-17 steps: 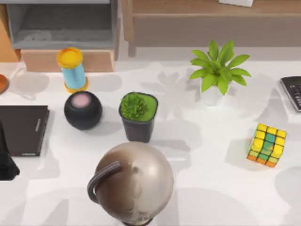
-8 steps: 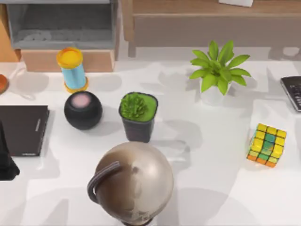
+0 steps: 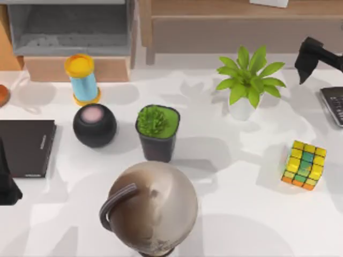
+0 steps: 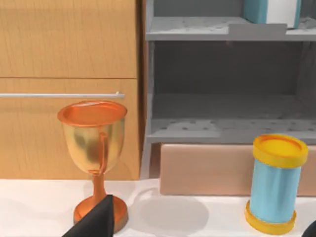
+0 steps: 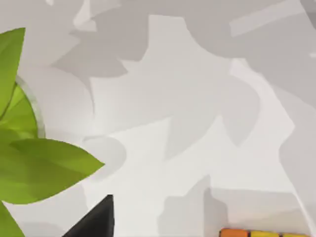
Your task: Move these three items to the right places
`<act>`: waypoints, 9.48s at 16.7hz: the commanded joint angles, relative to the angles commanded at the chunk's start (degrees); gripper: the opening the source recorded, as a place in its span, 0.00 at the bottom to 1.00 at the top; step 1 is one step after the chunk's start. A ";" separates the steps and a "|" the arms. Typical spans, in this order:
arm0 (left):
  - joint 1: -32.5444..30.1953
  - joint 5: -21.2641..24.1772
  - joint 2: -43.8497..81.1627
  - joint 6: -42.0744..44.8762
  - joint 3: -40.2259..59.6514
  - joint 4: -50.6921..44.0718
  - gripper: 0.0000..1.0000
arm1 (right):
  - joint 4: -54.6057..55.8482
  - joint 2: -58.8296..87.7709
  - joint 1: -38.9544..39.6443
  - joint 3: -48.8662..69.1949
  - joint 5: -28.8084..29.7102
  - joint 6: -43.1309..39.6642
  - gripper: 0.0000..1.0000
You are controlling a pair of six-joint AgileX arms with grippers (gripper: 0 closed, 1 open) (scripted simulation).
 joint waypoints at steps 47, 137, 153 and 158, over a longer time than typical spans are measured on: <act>0.00 0.00 0.00 0.00 0.00 0.00 1.00 | -3.04 5.80 9.61 -10.33 4.56 5.43 0.00; 0.00 0.00 0.00 0.00 0.00 0.00 1.00 | 52.90 2.55 -19.34 20.82 -5.54 -34.03 1.00; 0.00 0.00 0.00 0.00 0.00 0.00 1.00 | 52.54 -19.51 -16.90 -0.98 -4.17 -34.35 1.00; 0.00 0.00 0.00 0.00 0.00 0.00 1.00 | 51.41 -44.12 -14.20 -24.34 -1.70 -34.46 1.00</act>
